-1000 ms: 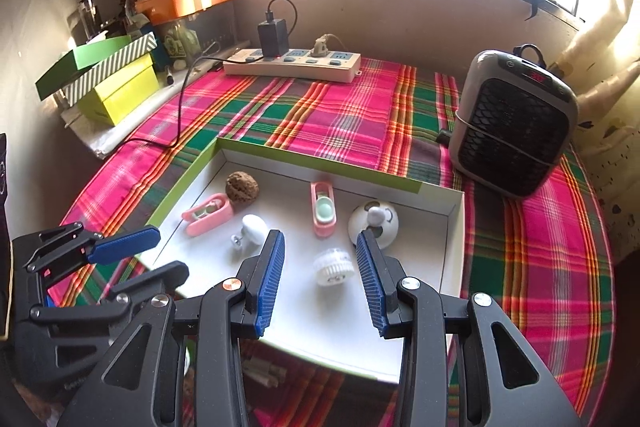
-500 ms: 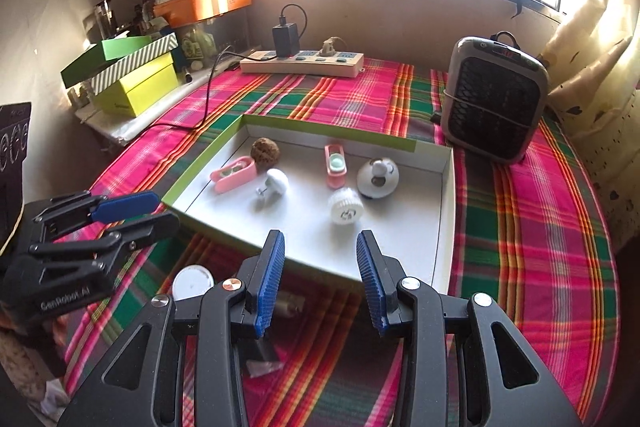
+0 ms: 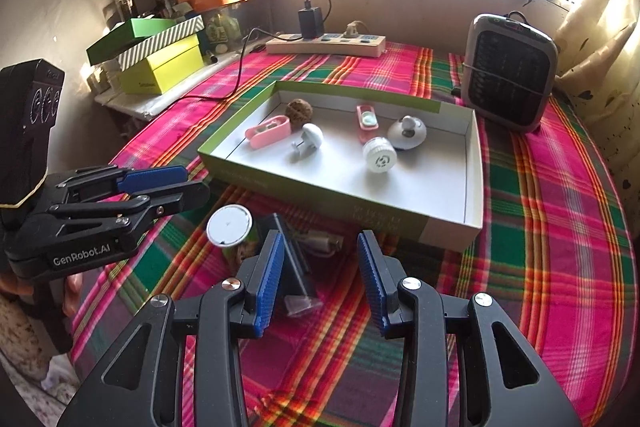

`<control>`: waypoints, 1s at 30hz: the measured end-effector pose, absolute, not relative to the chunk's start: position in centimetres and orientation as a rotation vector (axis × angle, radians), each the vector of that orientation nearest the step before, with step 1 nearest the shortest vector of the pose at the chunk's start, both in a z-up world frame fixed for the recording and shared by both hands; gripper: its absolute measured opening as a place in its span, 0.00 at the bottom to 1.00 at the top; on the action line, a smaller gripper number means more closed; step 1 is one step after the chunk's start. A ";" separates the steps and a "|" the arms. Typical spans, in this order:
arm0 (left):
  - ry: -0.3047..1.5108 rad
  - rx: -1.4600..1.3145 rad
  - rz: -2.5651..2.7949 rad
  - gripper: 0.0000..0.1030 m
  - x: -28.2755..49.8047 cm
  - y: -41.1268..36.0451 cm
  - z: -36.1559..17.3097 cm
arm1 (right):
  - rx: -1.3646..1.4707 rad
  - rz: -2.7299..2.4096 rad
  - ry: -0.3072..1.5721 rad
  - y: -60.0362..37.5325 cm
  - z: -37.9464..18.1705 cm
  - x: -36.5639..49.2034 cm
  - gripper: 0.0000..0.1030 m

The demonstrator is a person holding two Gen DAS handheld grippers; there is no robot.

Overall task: Organize objects
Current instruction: 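Withdraw both grippers from the box toward the tape roll and black flashlight, then grasp the green-and-white tape roll with the left gripper while the right gripper grasps the black flashlight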

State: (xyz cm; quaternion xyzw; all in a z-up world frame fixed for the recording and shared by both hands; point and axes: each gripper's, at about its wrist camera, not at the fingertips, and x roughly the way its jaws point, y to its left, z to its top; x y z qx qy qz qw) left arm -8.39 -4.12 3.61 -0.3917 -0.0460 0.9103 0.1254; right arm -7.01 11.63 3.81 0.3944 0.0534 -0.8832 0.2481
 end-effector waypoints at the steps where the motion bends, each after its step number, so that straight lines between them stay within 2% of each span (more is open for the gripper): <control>1: -0.137 -1.145 2.648 0.37 -8.4 -4.1 3.5 | 1.074 -2.401 0.146 11.5 3.7 -6.9 0.39; 30: -0.128 -1.159 2.547 0.42 -8.4 -2.6 2.7 | 1.142 -2.345 0.219 9.8 1.3 -6.7 0.39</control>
